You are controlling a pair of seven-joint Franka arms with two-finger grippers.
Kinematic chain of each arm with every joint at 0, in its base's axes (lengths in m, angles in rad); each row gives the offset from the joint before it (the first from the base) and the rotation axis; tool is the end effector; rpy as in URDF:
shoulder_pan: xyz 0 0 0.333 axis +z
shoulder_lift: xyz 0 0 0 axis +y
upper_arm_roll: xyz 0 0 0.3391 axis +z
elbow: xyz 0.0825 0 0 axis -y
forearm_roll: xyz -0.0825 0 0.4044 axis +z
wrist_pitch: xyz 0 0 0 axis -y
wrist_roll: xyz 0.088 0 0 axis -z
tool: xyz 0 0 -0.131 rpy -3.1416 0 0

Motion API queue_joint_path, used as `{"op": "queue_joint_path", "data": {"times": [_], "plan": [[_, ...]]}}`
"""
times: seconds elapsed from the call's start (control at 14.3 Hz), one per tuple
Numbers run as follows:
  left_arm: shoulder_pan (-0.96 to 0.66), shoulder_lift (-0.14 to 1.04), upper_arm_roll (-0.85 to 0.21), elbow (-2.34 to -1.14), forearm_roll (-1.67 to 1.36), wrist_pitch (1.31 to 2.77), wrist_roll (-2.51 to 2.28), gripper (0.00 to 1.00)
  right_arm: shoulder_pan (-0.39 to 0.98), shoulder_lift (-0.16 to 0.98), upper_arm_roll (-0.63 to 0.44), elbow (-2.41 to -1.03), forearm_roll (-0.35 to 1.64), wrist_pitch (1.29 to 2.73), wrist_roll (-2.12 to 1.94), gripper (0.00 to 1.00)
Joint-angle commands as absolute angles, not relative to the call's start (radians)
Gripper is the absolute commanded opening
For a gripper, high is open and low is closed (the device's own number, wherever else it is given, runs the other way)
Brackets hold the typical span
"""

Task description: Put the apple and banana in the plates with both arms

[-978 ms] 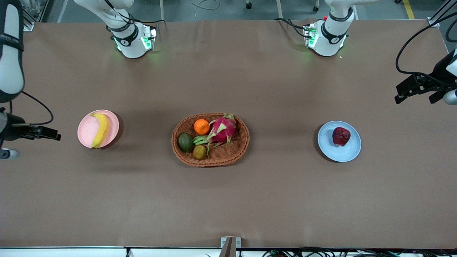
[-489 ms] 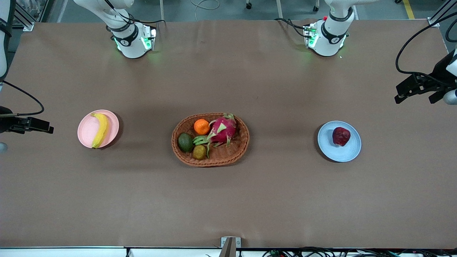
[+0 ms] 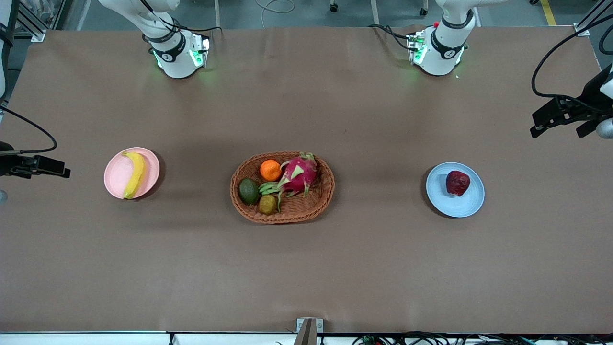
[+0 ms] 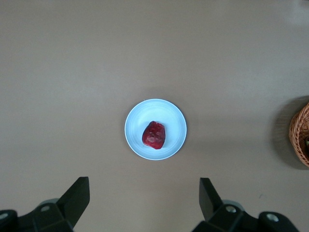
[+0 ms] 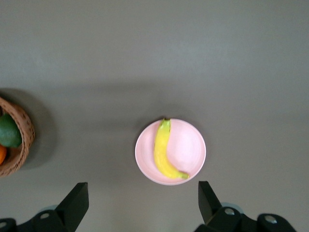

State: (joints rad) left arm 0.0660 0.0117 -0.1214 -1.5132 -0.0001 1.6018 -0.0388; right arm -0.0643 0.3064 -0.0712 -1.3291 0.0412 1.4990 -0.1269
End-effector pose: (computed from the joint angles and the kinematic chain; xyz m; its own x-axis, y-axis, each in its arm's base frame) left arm 0.5836 -0.0319 0.6483 0.9969 -0.0163 0.0768 -0.0167 -0.9999 0.0045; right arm 0.6546 -0.0767 0.5463 0.9913 -0.0041 -0.1318 -0.0090 -0.9993 -0.0366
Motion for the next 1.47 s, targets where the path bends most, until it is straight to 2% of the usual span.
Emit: {"op": "queue_joint_path", "data": {"times": [0.0, 0.49, 0.77, 1.12, 1.4], "plan": [[0.072, 0.006, -0.124, -1.499, -0.012, 1.575, -0.026, 1.0, -0.051, 0.27, -0.067, -1.321, 0.034, 1.448, -0.132, 1.0], [0.074, 0.006, -0.124, -1.499, -0.014, 1.575, -0.026, 1.0, -0.025, 0.233, -0.067, -1.328, 0.031, 1.425, -0.132, 1.0], [0.074, 0.006, -0.124, -1.497, -0.014, 1.575, -0.026, 1.0, 0.038, 0.201, -0.087, -1.33, -0.024, 1.416, -0.129, 1.0], [0.074, 0.006, -0.123, -1.497, -0.015, 1.575, -0.026, 1.0, 0.035, 0.175, -0.086, -1.341, -0.025, 1.388, -0.129, 1.0], [0.074, 0.006, -0.124, -1.497, -0.015, 1.575, -0.028, 1.0, -0.021, 0.092, -0.075, -1.414, -0.006, 1.388, -0.129, 1.0]]}}
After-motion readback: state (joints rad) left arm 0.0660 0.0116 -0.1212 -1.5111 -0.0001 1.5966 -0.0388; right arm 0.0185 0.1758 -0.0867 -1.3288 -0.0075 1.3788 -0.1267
